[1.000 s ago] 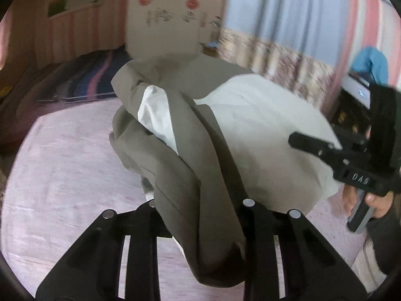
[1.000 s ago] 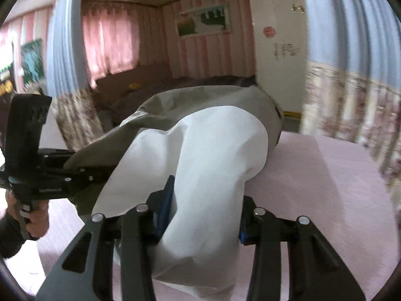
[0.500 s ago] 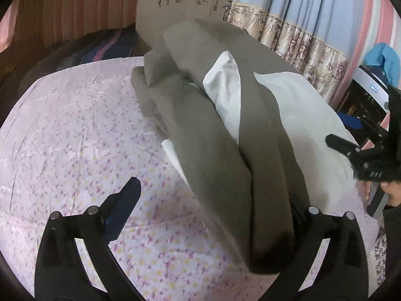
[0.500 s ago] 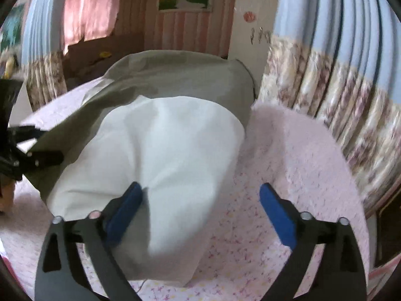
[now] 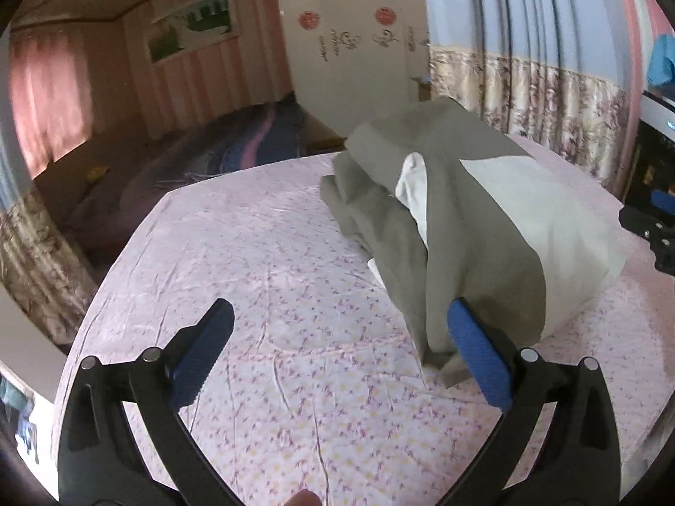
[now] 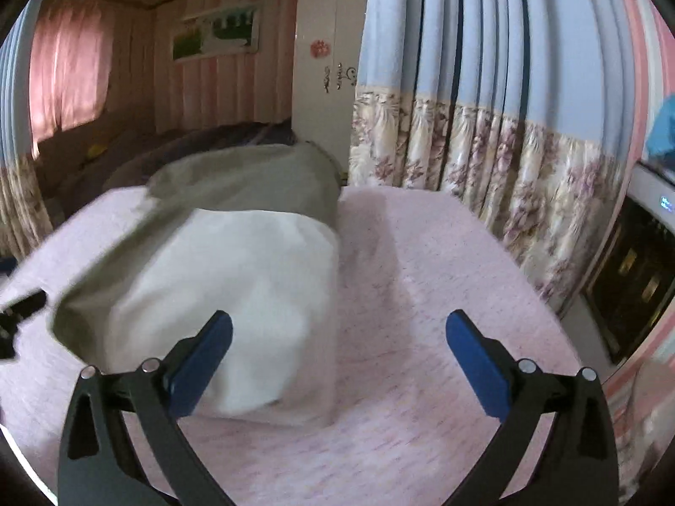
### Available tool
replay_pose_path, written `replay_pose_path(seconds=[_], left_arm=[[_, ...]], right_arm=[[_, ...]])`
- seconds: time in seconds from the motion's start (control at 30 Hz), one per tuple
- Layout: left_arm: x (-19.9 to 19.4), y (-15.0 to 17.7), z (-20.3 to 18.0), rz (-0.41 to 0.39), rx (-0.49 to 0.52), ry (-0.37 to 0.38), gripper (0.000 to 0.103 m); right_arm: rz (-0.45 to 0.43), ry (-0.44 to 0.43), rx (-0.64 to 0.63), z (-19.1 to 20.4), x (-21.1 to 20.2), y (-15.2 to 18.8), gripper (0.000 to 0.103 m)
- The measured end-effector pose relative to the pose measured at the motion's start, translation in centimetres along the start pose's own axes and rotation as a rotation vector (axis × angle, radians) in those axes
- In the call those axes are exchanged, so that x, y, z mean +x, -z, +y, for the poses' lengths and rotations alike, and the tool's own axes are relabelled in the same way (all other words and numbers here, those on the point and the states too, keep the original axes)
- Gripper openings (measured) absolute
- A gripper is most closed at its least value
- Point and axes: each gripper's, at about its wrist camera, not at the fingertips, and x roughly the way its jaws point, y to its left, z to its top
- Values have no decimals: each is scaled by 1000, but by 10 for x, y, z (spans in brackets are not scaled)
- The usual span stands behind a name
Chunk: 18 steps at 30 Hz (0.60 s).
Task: Fold large clothes
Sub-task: 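Release the folded jacket bundle onto the bed and open both grippers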
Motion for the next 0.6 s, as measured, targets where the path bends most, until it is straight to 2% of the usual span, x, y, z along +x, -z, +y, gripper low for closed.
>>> replay_pose_path(seconds=[0.1,0.23,0.33,0.6], left_arm=[[-14,3,13,3,-51,-6,100],[-32,3,32,-2,-111,-63,100],[-44,1,43,-13,-153,-77,100],[-74,-9,50,-61,-178,-88,100]], right_arm=[[4,25,18,13,-17,-2,101],[-28,2,13,28,-35,-7,101],[-42,-8,25,34,-46,-10,101],[-84,5,36,39,-79,-17,101]])
